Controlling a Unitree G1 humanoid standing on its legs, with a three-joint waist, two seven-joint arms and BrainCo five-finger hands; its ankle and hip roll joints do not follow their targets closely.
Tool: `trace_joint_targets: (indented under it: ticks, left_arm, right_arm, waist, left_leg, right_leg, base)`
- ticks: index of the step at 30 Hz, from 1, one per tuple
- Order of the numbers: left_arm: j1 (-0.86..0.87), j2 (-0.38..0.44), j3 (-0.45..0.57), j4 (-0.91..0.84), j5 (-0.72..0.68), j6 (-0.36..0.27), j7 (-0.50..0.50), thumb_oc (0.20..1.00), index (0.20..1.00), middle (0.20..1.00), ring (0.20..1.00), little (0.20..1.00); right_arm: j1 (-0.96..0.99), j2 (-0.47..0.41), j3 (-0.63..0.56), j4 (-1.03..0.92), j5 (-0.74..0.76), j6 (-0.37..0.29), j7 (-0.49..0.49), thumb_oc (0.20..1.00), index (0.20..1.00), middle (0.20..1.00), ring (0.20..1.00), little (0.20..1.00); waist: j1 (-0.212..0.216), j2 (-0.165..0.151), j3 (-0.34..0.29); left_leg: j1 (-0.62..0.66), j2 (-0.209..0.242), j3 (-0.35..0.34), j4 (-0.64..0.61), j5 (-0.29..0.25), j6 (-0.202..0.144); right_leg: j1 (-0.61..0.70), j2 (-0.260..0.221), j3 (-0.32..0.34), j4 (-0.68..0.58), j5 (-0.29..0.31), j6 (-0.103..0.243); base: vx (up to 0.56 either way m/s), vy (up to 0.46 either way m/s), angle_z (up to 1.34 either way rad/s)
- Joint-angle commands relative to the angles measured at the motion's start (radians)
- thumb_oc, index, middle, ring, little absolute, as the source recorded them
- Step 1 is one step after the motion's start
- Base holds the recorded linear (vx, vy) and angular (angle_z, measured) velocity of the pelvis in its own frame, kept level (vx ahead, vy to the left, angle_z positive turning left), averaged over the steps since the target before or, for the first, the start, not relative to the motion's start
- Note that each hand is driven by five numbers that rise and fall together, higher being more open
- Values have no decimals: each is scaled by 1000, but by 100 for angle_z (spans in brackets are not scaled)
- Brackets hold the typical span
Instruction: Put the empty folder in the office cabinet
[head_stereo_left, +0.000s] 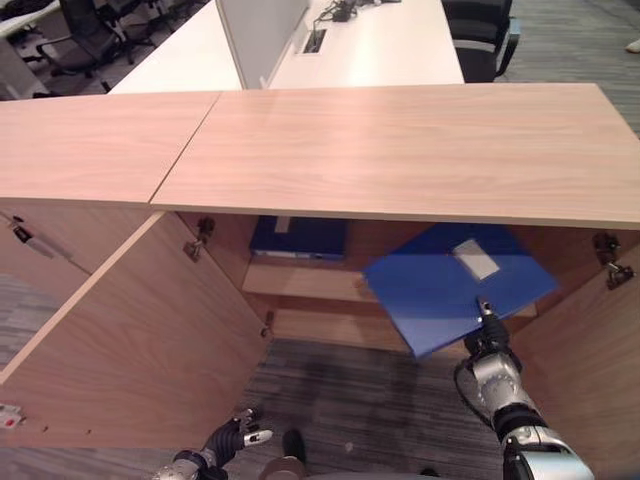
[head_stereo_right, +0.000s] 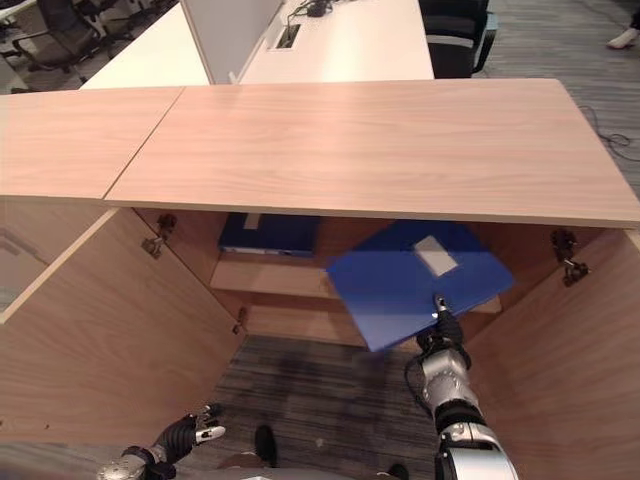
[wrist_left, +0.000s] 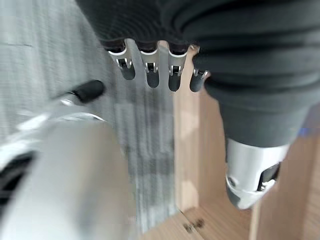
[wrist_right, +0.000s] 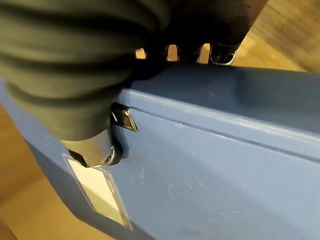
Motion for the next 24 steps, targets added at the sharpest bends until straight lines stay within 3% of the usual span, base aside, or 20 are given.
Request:
trace_joint_targets:
  ticks: [1,4,12,15,16,19,21,24]
  left_arm:
    - [-78,5,-24,25,26,-25,5,1000,1000,1000,1000,1000]
    - [-96,8,-59,67,52,-21,13,1000,1000,1000,1000,1000]
    - [-136,-10,-82,139,68,-15,36,1000,1000,1000,1000,1000]
    - [-150,-19,-91,169,73,-11,45,1000,1000,1000,1000,1000]
    - [-155,-16,-92,162,67,-9,51,1000,1000,1000,1000,1000]
    - [-160,-11,-98,159,58,-7,54,1000,1000,1000,1000,1000]
    - [-172,-16,-109,161,46,-6,64,1000,1000,1000,1000,1000]
    - [-181,-14,-122,159,55,-1,62,1000,1000,1000,1000,1000]
  right_arm:
    - [-101,-28,-52,1,93,-84,10,200,200,200,200,200]
    - [-202,-73,-86,114,185,-91,-9,200,200,200,200,200]
    - [-341,-123,-90,192,257,-102,-18,200,200,200,200,200]
    - [-381,-123,-83,179,267,-125,-27,200,200,200,200,200]
    - [-409,-125,-89,163,283,-142,-32,200,200,200,200,200]
    - [-442,-140,-89,164,284,-149,-42,200,200,200,200,200]
    - [-479,-165,-75,175,281,-155,-57,200,200,200,200,200]
    - [-513,-198,-70,194,280,-152,-67,200,200,200,200,200]
  waist:
    - [20,-8,48]
    - [36,6,50]
    - [56,29,53]
    - [64,32,69]
    - [76,30,88]
    - [88,31,109]
    - [97,35,121]
    - [117,28,110]
  left_leg:
    - [43,-10,-43,15,-71,-7]
    - [34,-4,-50,17,-63,-14]
    - [21,23,-62,37,-51,-32]
    - [-24,51,-71,140,-62,-48]
    - [-78,71,-81,231,-53,-68]
    - [-148,93,-120,354,-35,-79]
    - [-218,91,-147,378,-19,-77]
    - [-276,53,-154,304,-20,-62]
  right_leg:
    - [-47,17,17,57,-38,-2]
    - [-56,23,8,69,-55,-8]
    - [-68,46,8,90,-93,-31]
    - [-63,60,14,93,-121,-56]
    - [-55,68,15,93,-137,-77]
    - [-46,79,10,95,-151,-95]
    - [-37,85,3,92,-169,-97]
    - [-33,92,3,83,-176,-88]
  base:
    - [10,-16,10]
    - [20,-47,7]
    - [11,-69,5]
    - [-20,-136,5]
    - [-39,-137,15]
    - [-32,-125,21]
    - [16,-71,9]
    - [134,16,25]
